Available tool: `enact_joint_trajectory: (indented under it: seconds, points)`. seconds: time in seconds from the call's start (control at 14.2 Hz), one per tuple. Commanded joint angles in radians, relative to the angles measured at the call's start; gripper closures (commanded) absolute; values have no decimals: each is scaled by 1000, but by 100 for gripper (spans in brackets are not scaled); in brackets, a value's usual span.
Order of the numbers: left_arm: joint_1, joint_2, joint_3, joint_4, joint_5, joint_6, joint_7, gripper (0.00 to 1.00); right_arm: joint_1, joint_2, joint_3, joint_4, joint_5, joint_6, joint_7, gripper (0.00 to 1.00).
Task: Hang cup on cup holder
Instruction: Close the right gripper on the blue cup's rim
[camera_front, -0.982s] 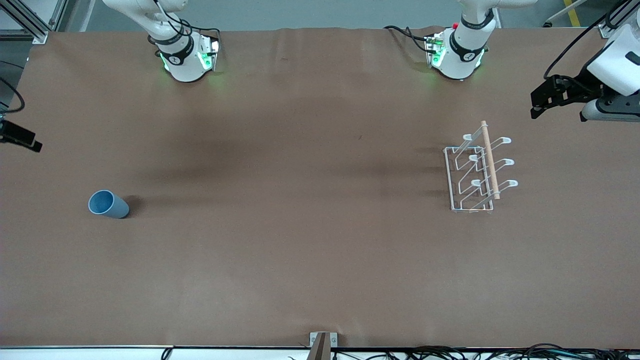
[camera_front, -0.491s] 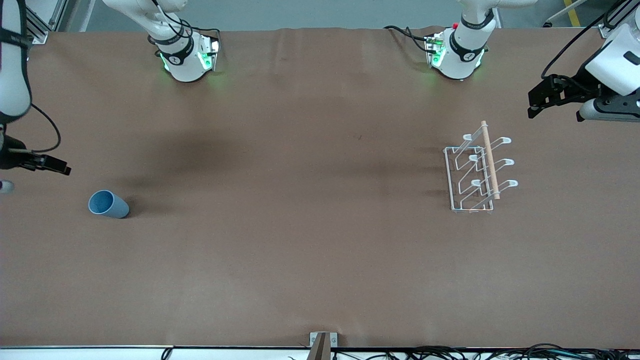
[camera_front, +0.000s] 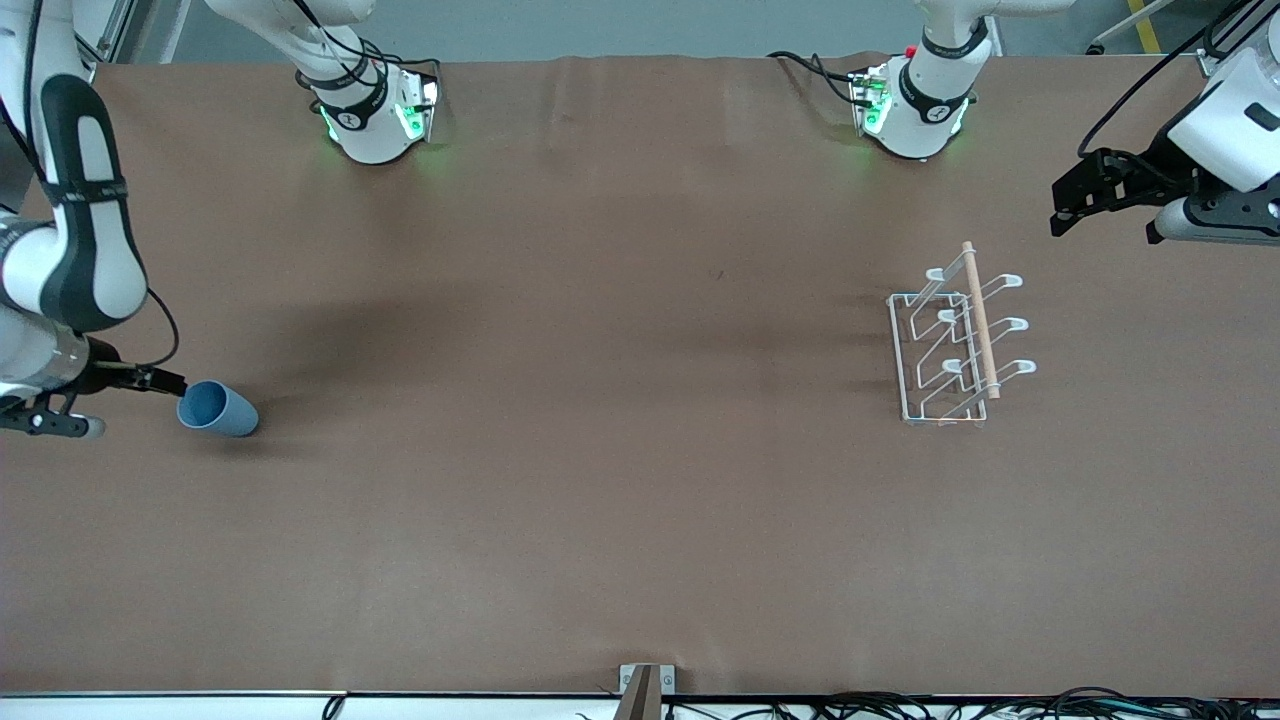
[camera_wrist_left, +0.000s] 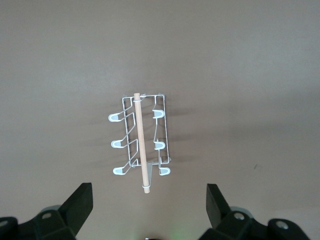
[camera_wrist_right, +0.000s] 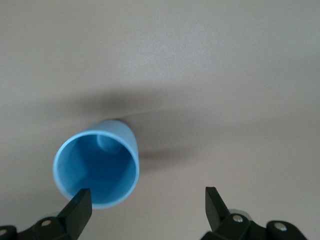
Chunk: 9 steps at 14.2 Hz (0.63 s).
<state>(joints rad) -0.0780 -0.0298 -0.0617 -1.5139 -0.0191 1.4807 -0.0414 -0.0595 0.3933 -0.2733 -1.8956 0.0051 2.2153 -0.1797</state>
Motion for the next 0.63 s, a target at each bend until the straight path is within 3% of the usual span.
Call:
enact_joint_trajectory:
  seconds: [0.0, 0.21, 0.35, 0.49, 0.56]
  points:
    - [1, 7, 0, 20, -21, -16, -6, 0, -3, 44, -3, 23, 82, 11, -7, 0]
    - [3, 7, 0, 20, -21, -16, -5, 0, -5, 78, -3, 23, 108, 18, -11, 1]
    - [3, 7, 0, 20, -22, -16, -5, 0, -5, 79, -4, 21, 108, 23, -12, 7]
    - [1, 8, 0, 20, -22, -16, -6, 0, -5, 87, -3, 21, 108, 23, -11, 29]
    - [-3, 8, 0, 20, -22, -16, -11, 0, -5, 87, -4, 21, 108, 24, -11, 54]
